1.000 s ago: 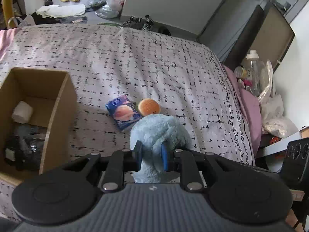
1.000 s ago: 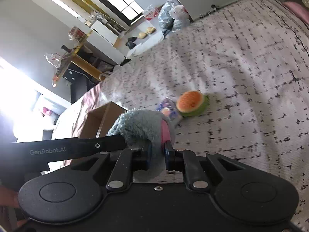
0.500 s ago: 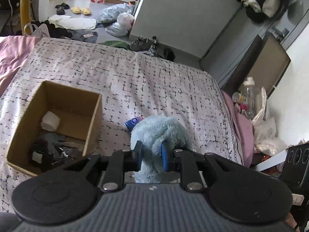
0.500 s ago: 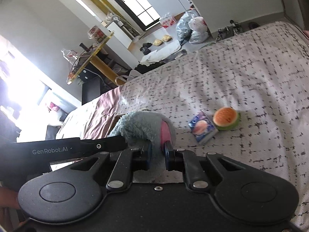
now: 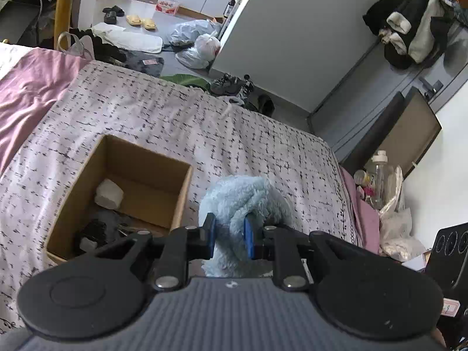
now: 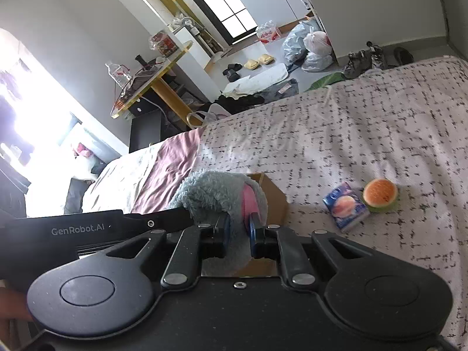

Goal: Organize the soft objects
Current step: 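Lift and carry the plush over the cardboard box with both tools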

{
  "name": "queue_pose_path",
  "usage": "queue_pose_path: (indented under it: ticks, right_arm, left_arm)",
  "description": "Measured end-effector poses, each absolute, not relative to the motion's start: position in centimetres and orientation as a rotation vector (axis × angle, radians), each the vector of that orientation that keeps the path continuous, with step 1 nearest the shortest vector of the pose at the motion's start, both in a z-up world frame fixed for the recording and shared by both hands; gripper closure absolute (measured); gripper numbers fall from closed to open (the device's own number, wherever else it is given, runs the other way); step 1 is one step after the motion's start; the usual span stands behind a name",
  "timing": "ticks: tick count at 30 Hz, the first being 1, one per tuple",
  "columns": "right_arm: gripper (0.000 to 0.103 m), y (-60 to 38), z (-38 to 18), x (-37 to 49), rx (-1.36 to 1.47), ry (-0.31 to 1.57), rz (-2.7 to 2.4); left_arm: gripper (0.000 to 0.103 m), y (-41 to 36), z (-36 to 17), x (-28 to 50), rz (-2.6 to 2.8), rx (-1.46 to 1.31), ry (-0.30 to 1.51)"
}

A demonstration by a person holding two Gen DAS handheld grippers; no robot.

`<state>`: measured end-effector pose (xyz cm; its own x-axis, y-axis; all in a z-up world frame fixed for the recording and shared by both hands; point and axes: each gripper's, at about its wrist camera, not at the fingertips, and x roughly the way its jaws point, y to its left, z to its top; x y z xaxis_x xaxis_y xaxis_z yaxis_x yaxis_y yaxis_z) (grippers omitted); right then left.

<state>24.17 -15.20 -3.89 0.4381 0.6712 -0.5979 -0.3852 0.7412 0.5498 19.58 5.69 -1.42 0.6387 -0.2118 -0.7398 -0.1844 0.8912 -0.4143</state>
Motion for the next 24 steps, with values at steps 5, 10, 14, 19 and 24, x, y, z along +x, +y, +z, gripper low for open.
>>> queue_pose_path:
  ticks: [5,10,14,19,24]
  right_arm:
    - [0.089,-12.9,-3.6,24.6,0.362,0.896,0.692]
    - [0.089,-10.4,-3.9,25.4,0.353,0.913,0.697]
    - [0.089,-8.8,-4.5,26.3,0.348,0.932,0.686]
    - [0.089,-7.1,-5.6,27.4,0.335,0.966,0.66]
    - [0.089,-5.6,-7.0,28.6,0.315,1.011,0.624]
  left_arm:
    - [0.084,8.0,-1.1,19.6,-0.002,-0.506,0.869]
    - [0.084,10.8,-1.8,20.2,0.001,-0.549,0.872]
    - [0.084,12.4,-2.6,21.1,0.011,-0.567,0.882]
    - [0.084,14.2,-4.3,22.8,0.0,-0.584,0.914]
    - [0.084,15.7,-6.5,24.5,-0.003,-0.607,0.961]
